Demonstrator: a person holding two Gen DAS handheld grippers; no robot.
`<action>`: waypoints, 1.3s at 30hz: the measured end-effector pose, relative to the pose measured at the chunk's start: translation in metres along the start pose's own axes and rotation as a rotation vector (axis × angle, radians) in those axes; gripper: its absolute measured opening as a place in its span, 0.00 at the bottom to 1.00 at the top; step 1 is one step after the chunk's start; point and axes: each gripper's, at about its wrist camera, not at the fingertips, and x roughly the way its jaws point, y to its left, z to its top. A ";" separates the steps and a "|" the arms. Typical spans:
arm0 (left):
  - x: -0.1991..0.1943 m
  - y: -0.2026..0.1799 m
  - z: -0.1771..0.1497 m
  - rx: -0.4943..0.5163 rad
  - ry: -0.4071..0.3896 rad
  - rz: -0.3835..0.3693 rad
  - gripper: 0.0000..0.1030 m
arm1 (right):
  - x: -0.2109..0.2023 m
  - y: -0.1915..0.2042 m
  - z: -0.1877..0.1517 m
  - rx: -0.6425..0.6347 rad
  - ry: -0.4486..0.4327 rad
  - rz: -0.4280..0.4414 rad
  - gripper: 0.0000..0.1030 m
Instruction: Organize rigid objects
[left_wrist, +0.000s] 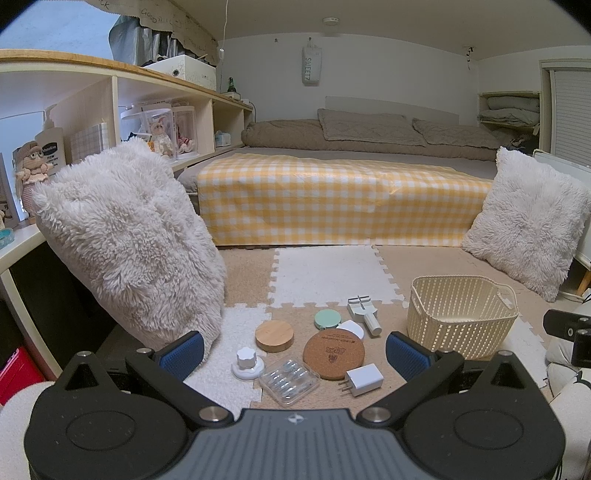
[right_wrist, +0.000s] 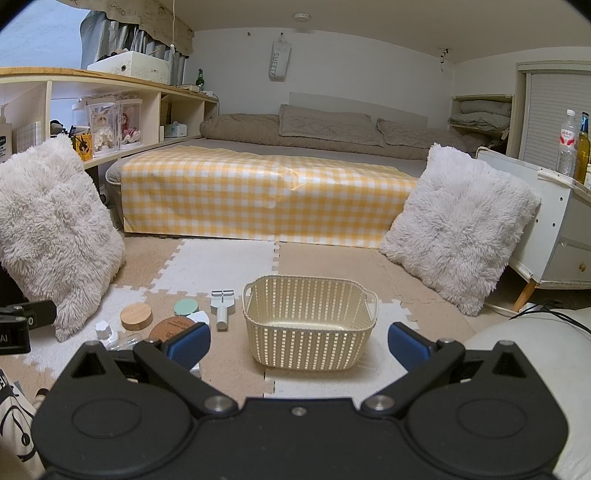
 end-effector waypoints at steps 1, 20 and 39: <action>0.000 0.000 0.000 0.000 0.000 0.000 1.00 | 0.000 0.000 0.000 0.000 0.000 0.000 1.00; 0.000 0.000 0.000 -0.001 0.000 0.000 1.00 | 0.000 -0.002 -0.001 0.001 0.001 0.001 1.00; 0.002 -0.010 0.017 0.006 -0.025 -0.041 1.00 | 0.002 -0.024 0.030 0.120 -0.073 0.017 1.00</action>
